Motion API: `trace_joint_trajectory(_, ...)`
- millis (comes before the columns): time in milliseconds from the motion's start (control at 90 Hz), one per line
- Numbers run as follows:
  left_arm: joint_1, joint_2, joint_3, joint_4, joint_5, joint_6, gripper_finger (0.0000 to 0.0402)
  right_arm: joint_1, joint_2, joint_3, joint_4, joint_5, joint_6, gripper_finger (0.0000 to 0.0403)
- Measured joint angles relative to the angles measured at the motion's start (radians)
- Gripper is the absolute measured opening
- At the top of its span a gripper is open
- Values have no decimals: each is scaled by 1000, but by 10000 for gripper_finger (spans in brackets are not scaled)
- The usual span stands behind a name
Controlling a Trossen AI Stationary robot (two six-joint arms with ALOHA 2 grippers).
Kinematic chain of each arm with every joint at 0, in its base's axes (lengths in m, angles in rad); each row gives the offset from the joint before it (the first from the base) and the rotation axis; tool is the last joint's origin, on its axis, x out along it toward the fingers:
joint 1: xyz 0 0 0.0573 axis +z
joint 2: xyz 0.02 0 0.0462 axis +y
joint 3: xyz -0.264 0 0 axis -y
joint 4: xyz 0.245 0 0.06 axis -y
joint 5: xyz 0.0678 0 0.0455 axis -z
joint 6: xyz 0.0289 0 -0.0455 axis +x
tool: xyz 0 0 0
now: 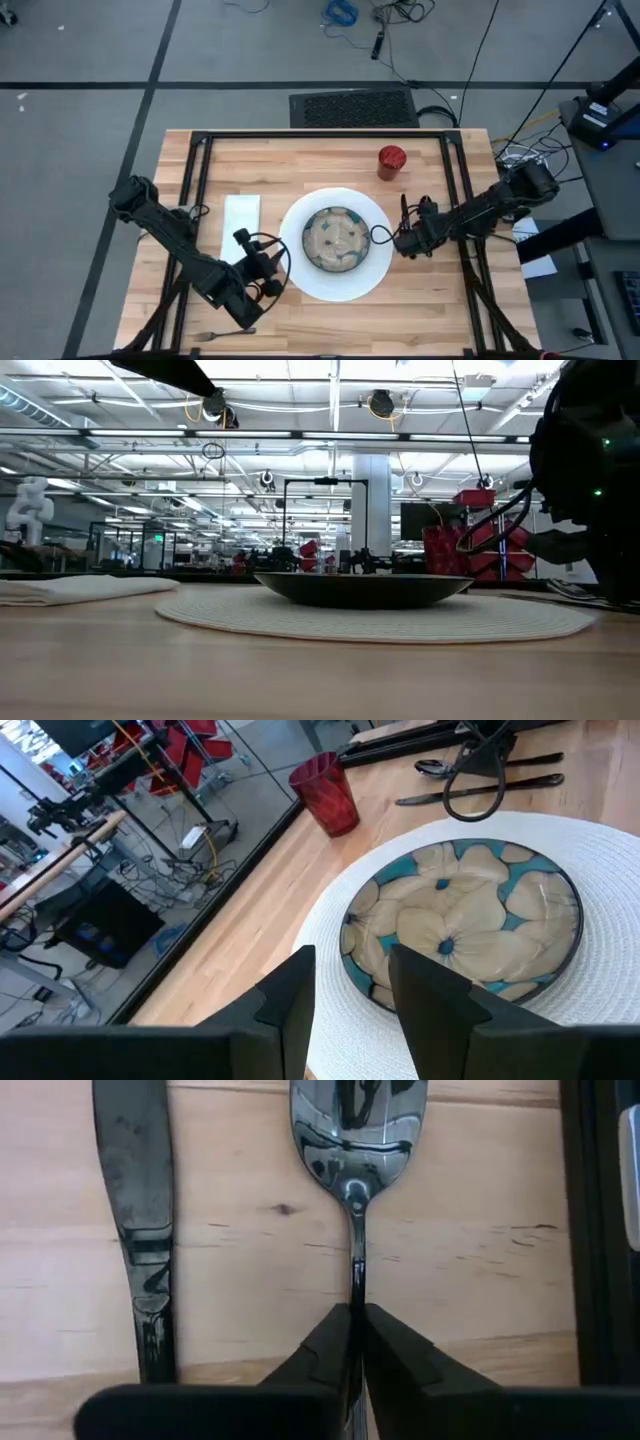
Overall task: Set table place
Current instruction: Adjust the black spoon
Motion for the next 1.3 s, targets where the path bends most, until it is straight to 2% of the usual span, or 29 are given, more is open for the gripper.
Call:
trace_joint_trajectory(433, 0, 0, 0, 0, 0, 0, 116, 0, 0, 1, 1, 5, -22, 17)
trace_joint_trajectory(778, 0, 0, 0, 0, 0, 0, 116, 0, 0, 1, -15, 5, -5, 77)
trace_joint_trajectory(967, 0, 0, 0, 0, 0, 0, 116, 0, 0, 4, -21, 8, -5, 94)
trace_joint_trajectory(1056, 0, 0, 0, 0, 0, 0, 116, 0, 0, 38, -43, 12, -5, 98)
trace_joint_trajectory(1300, 0, 0, 0, -1, 0, 0, 116, -1, 0, 176, -261, 50, -28, 120)
